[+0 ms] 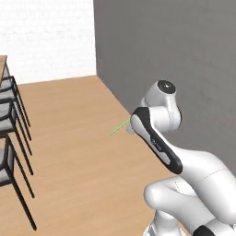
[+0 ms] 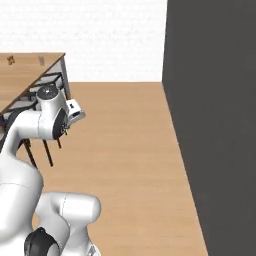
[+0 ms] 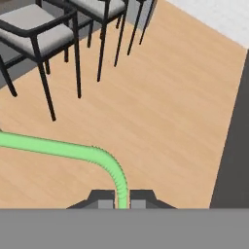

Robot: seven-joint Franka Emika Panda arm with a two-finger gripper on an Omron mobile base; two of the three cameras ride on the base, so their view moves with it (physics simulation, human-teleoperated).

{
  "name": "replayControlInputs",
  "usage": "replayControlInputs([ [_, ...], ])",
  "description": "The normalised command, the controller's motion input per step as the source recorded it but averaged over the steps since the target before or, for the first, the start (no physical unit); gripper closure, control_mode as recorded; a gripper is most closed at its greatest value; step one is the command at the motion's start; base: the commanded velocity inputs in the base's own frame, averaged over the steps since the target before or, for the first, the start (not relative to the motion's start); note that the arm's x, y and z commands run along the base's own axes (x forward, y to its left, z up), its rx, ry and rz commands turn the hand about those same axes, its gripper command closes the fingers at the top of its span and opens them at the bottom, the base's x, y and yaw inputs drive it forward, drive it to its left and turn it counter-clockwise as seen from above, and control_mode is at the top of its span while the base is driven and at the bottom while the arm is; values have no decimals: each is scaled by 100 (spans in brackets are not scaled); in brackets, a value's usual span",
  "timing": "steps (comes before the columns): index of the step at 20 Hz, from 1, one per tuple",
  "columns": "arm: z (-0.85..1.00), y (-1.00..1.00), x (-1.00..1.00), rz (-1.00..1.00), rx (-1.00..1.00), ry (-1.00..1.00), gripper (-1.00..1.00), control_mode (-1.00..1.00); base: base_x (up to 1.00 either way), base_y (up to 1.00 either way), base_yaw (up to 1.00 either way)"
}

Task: Take a straw from the drawer in front and place it inside the glass cup on the dining counter.

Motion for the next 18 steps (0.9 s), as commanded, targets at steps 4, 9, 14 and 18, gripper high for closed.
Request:
replayControlInputs([
  [4, 0, 0, 0, 0, 0, 0, 100, 100, 99, -58, 45],
  [9, 0, 0, 0, 0, 0, 0, 100, 100, 99, -59, 45],
  [14, 0, 0, 0, 0, 0, 0, 100, 100, 99, -60, 45],
  [18, 0, 0, 0, 0, 0, 0, 100, 100, 97, -61, 45],
])
